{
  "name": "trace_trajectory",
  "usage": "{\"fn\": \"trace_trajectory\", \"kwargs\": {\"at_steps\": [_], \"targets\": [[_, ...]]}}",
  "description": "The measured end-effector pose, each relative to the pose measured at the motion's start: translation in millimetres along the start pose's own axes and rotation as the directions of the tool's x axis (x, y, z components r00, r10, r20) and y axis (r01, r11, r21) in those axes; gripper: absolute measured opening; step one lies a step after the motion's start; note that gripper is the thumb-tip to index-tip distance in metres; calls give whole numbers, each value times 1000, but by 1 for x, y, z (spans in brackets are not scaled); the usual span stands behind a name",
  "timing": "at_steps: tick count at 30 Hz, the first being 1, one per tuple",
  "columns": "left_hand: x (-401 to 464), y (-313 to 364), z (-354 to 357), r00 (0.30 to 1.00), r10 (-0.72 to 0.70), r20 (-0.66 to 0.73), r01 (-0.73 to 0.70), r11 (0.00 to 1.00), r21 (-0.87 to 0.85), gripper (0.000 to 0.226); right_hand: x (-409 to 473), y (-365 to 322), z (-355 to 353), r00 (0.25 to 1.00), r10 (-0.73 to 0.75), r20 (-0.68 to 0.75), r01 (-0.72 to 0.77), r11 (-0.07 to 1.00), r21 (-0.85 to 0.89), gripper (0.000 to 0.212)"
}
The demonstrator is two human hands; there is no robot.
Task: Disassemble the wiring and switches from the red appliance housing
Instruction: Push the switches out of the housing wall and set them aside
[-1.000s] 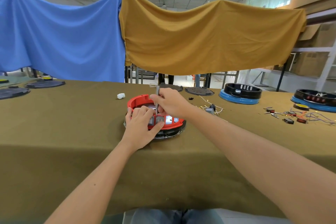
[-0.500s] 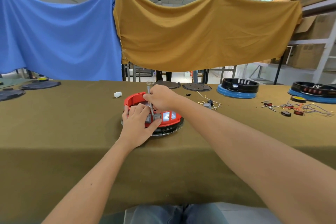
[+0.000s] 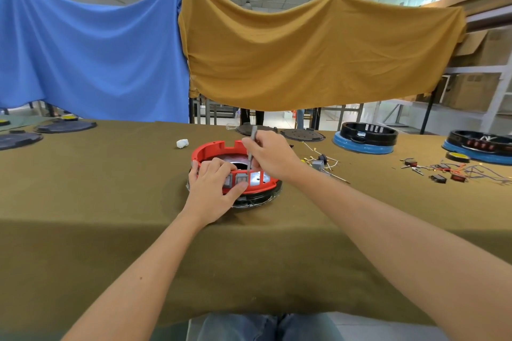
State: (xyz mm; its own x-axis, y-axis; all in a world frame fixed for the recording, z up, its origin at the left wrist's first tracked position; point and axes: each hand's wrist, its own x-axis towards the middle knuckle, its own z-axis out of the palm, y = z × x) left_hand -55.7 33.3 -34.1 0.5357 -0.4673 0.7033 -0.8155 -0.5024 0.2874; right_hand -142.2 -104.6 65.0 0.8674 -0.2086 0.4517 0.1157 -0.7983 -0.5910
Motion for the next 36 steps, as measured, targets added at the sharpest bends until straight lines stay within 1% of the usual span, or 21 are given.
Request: {"fn": "trace_trajectory", "kwargs": {"at_steps": [2, 5, 8, 12, 15, 17, 20, 23, 25, 27, 31, 36], "targets": [[1, 0, 0, 1000, -1, 2, 1, 1000, 8, 66, -1, 2, 1, 1000, 1, -16, -1, 1000, -7, 38], [1, -1, 1, 1000, -2, -2, 2, 1000, 4, 63, -4, 4, 3, 1000, -2, -9, 3, 999, 43, 37], [1, -1, 2, 1000, -5, 3, 5, 1000, 7, 53, 0, 4, 4, 1000, 8, -4, -8, 999, 45, 37], [1, -3, 3, 1000, 6, -4, -6, 1000, 7, 41, 7, 2, 0, 995, 68, 69, -71, 997, 39, 32], [1, -4, 4, 1000, 4, -17, -3, 1000, 4, 33, 11, -2, -1, 992, 91, 87, -94, 995, 22, 31], [1, -4, 4, 1000, 4, -12, -3, 1000, 3, 35, 10, -4, 1, 994, 90, 65, -89, 996, -9, 31], [2, -3, 3, 1000, 3, -6, -3, 1000, 3, 44, 0, -6, 7, 998, 61, 10, -60, 994, -86, 39], [2, -4, 4, 1000, 2, -7, -1, 1000, 8, 43, -7, -7, 7, 999, 50, -9, -51, 997, -59, 41], [2, -4, 4, 1000, 7, -17, -7, 1000, 10, 36, -6, -8, 5, 998, 69, 12, -69, 997, -23, 39], [2, -4, 4, 1000, 8, -22, -8, 1000, 8, 33, -3, -10, 4, 995, 86, 43, -85, 996, -25, 35], [1, -2, 2, 1000, 1, -9, -1, 1000, 11, 42, 5, -15, 4, 986, 130, 103, -123, 989, -79, 35], [1, -1, 2, 1000, 4, -9, -4, 1000, 12, 47, 11, -16, 4, 980, 158, 122, -143, 982, -121, 39]]}}
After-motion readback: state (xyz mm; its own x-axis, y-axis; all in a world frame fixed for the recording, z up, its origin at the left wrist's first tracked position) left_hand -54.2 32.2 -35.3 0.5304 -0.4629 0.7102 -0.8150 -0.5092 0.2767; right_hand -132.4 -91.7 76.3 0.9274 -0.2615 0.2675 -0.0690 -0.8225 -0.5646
